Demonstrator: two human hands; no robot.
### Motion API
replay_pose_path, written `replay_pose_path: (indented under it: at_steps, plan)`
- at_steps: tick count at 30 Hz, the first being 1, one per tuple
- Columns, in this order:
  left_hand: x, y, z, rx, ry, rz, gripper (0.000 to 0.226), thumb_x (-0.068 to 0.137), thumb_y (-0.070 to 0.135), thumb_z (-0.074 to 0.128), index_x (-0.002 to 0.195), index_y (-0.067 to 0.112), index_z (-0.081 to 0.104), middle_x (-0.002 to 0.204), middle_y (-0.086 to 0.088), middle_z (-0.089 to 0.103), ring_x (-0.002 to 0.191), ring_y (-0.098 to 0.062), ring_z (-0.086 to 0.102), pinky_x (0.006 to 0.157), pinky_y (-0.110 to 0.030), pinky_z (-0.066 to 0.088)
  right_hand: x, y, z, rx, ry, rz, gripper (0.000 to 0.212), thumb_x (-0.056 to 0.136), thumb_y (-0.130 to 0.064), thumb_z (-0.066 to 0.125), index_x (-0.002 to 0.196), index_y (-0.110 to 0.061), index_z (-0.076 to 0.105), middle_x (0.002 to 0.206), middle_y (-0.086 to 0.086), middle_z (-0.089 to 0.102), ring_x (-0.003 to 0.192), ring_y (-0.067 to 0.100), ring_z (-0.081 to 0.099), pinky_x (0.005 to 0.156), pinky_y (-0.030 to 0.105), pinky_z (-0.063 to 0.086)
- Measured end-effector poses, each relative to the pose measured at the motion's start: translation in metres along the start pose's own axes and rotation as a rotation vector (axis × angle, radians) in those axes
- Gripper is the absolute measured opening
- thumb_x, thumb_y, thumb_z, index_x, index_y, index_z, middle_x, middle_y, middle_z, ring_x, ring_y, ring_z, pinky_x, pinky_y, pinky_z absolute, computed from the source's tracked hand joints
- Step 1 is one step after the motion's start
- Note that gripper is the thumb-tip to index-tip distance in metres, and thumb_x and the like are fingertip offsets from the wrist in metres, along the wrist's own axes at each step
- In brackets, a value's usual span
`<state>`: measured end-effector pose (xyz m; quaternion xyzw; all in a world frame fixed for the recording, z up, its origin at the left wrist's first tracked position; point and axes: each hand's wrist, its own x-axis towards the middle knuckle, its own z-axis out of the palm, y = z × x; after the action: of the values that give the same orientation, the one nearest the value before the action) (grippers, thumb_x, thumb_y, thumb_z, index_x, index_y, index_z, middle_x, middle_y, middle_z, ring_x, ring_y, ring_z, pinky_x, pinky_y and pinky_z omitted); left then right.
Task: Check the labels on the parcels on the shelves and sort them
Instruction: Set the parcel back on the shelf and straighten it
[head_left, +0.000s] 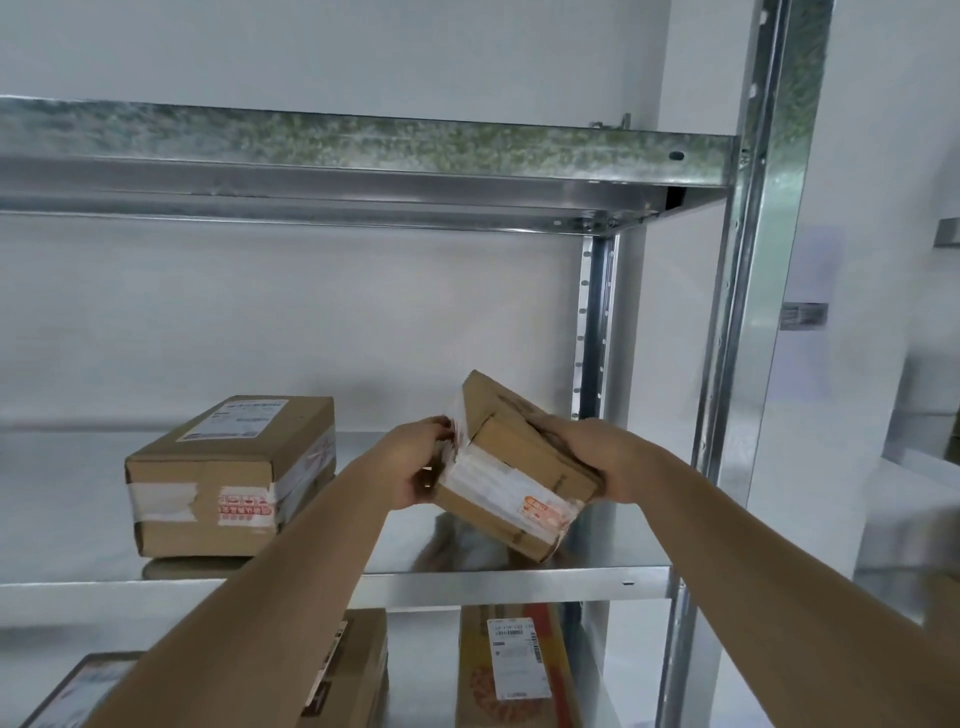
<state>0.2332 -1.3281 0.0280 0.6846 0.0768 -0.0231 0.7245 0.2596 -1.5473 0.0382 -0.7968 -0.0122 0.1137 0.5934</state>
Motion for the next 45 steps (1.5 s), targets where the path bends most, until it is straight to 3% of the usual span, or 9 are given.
replay_pose_path:
  at_steps: [4,6,8,11,15,25,32,38,45]
  plan:
    - [0.002,0.006,0.005,0.153,-0.023,-0.068,0.088,0.082,0.077,0.051,0.136,0.007,0.057,0.136,-0.012,0.058,0.128,-0.026,0.054,0.113,-0.052,0.035,-0.003,-0.004,-0.003,-0.158,0.094,-0.008,0.059,0.077,-0.059,0.08,0.109,-0.01,0.069,0.091,0.011,0.079,0.089,0.028,0.077,0.089,0.044,0.061]
    - [0.007,0.006,0.007,0.179,-0.063,-0.081,0.105,0.078,0.088,0.048,0.146,0.008,0.05,0.147,-0.011,0.054,0.136,-0.025,0.049,0.12,-0.053,0.021,-0.004,-0.004,-0.004,-0.19,0.103,-0.002,0.056,0.079,-0.058,0.079,0.108,-0.011,0.068,0.092,0.01,0.079,0.088,0.026,0.077,0.089,0.043,0.061]
    - [0.011,0.004,0.009,0.193,-0.098,-0.105,0.099,0.071,0.086,0.063,0.14,0.015,0.057,0.136,-0.01,0.065,0.128,-0.027,0.059,0.12,-0.049,0.029,-0.005,-0.003,-0.003,-0.188,0.114,-0.001,0.051,0.085,-0.056,0.075,0.109,-0.012,0.066,0.094,0.01,0.078,0.088,0.026,0.075,0.086,0.042,0.061]
    - [0.014,0.0,0.011,0.119,-0.172,-0.114,0.074,0.072,0.059,0.084,0.128,0.014,0.066,0.114,-0.013,0.076,0.107,-0.03,0.073,0.098,-0.044,0.056,-0.004,-0.001,-0.003,-0.141,0.09,0.006,0.047,0.087,-0.053,0.073,0.111,-0.014,0.064,0.099,0.012,0.076,0.092,0.029,0.074,0.088,0.048,0.06]
    - [0.016,-0.004,0.013,0.033,-0.209,-0.135,0.06,0.079,0.035,0.085,0.128,0.007,0.064,0.111,-0.017,0.076,0.097,-0.03,0.075,0.073,-0.037,0.062,0.003,0.002,-0.002,0.006,0.018,0.082,0.055,0.081,-0.046,0.082,0.118,-0.012,0.062,0.107,0.018,0.075,0.099,0.036,0.073,0.094,0.057,0.056]
    - [0.022,-0.007,0.012,0.022,-0.203,-0.131,0.054,0.08,0.031,0.085,0.124,0.007,0.065,0.112,-0.018,0.075,0.11,-0.033,0.071,0.102,-0.048,0.055,0.015,0.01,-0.004,0.048,-0.061,0.103,0.053,0.083,-0.044,0.079,0.124,-0.016,0.061,0.107,0.016,0.076,0.103,0.036,0.072,0.097,0.06,0.054]
    - [0.021,-0.007,0.015,0.027,-0.191,-0.129,0.048,0.084,0.031,0.081,0.123,0.008,0.065,0.109,-0.016,0.076,0.107,-0.03,0.072,0.092,-0.042,0.059,0.013,0.007,-0.003,0.039,-0.05,0.109,0.046,0.089,-0.039,0.076,0.124,-0.015,0.058,0.108,0.017,0.075,0.102,0.035,0.072,0.098,0.06,0.053]
    - [0.022,-0.007,0.016,0.038,-0.183,-0.129,0.035,0.089,0.025,0.076,0.117,0.007,0.065,0.091,-0.014,0.078,0.082,-0.026,0.074,0.076,-0.037,0.062,0.016,0.007,-0.001,0.013,-0.024,0.094,0.045,0.09,-0.034,0.075,0.124,-0.011,0.056,0.108,0.019,0.075,0.096,0.034,0.073,0.096,0.061,0.054]
    - [0.026,-0.007,0.016,0.039,-0.186,-0.144,0.036,0.089,0.022,0.076,0.118,0.007,0.064,0.098,-0.016,0.077,0.083,-0.027,0.074,0.07,-0.037,0.062,0.022,0.006,-0.003,0.007,-0.034,0.099,0.047,0.091,-0.031,0.075,0.128,-0.009,0.054,0.108,0.02,0.075,0.099,0.035,0.073,0.097,0.061,0.053]
